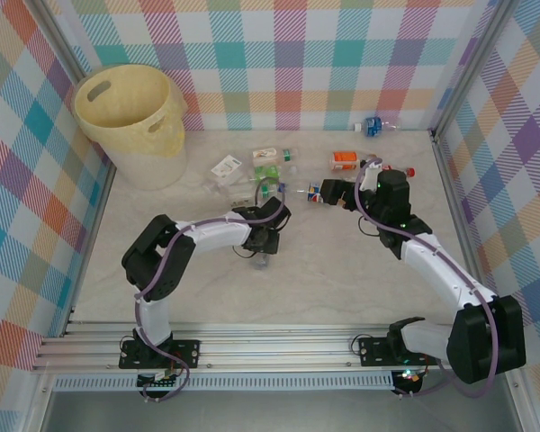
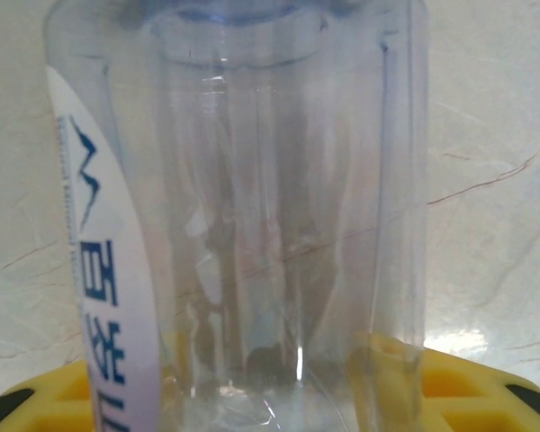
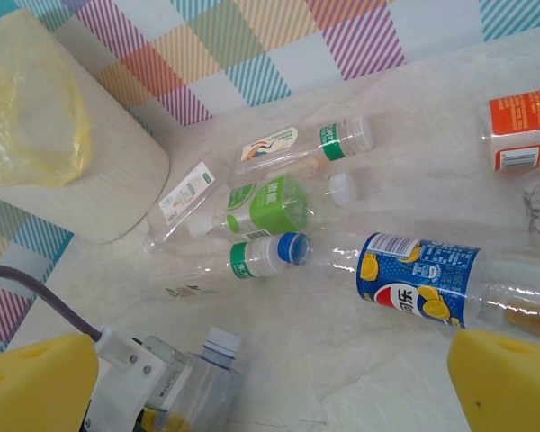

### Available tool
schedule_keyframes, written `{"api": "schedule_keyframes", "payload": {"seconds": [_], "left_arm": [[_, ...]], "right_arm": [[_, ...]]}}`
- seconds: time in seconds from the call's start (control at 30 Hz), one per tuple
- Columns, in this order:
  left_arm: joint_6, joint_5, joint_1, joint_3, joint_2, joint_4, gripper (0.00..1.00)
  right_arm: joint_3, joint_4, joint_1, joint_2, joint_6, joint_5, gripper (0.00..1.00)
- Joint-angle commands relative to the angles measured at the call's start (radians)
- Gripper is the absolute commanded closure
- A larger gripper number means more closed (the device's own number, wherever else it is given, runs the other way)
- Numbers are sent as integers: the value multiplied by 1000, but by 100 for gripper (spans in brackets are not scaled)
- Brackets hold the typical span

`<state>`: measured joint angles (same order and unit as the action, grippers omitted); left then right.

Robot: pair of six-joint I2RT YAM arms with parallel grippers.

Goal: Put the plastic bottles in the bin

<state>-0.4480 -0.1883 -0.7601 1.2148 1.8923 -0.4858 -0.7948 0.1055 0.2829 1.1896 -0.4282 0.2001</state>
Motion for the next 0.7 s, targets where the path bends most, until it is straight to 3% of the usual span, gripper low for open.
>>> {"api": "schedule_keyframes", "payload": {"seconds": [0.0, 0.67], "left_arm": [[11, 21, 20, -21, -74, 12, 52], [84, 7, 178, 78, -295, 61, 52]], "right_arm": [[13, 64, 8, -34, 25, 35, 0], [29, 170, 39, -44, 33, 111, 0]]}}
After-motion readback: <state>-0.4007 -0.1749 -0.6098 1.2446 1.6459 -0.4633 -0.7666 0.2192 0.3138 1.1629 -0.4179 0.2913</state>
